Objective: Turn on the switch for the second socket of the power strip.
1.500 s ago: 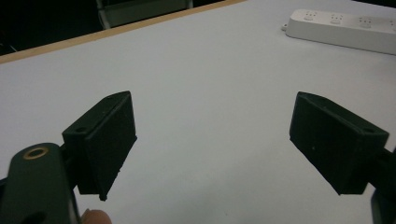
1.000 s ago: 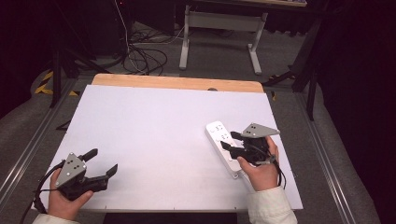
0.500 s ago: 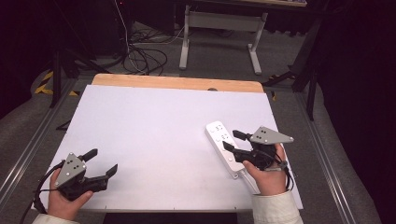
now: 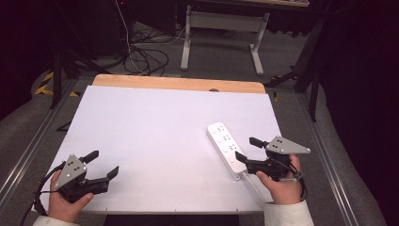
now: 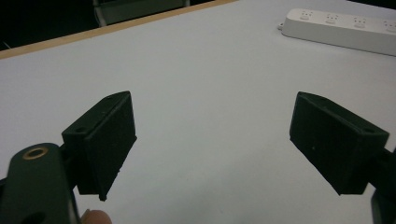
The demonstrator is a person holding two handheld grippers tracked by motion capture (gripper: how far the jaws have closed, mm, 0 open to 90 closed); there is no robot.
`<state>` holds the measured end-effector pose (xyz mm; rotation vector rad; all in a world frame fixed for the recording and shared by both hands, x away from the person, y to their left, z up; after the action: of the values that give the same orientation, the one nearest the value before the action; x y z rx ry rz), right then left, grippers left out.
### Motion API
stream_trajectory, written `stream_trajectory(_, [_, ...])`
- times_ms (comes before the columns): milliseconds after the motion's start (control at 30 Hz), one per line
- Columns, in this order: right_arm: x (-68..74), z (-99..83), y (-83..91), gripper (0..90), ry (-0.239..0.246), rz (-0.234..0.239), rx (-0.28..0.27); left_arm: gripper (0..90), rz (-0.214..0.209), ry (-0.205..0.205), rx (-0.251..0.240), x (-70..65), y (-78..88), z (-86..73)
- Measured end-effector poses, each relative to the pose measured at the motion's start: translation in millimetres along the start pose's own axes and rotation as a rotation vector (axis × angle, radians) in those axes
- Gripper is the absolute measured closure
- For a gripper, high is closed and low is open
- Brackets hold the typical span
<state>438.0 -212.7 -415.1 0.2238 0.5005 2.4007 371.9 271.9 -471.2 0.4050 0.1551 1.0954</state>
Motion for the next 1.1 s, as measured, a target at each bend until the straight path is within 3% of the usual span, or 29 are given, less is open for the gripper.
stream_trajectory(233, [-5.7, -16.5, 3.4, 18.2, -0.015, 0.002, 0.031, 14.7, -0.014, 0.004, 0.009, -0.9, 0.8, 0.1])
stream_trajectory(333, [-8.8, -25.2, 6.1, 12.1, -0.023, 0.028, 0.05, 14.4, -0.014, 0.002, 0.007, -1.2, 1.3, 0.5])
stream_trajectory(500, [-16.4, -41.5, 9.5, 8.8, -0.046, 0.038, 0.039, 12.1, -0.023, 0.008, 0.02, -2.2, 1.9, 0.4])
stream_trajectory(1033, [-25.1, -79.6, 11.7, 9.1, -0.053, 0.012, 0.036, 10.1, -0.019, -0.03, 0.026, -4.6, 5.1, 0.6])
stream_trajectory(1100, [-24.9, -83.3, 12.0, 9.2, -0.055, 0.005, 0.036, 9.4, -0.025, -0.02, 0.027, -5.5, 5.1, 0.1])
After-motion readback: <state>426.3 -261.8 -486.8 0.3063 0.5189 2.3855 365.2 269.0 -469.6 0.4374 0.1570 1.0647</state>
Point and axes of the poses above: each handheld gripper's, and its own axes: y roughly backward along the jaws, z roughly out of its top, x roughly to its left, the point moved 4 cm from there along -y, roughly forward along the jaws, and after that the axes turned 5 degrees about z, right-handed, at the moved point
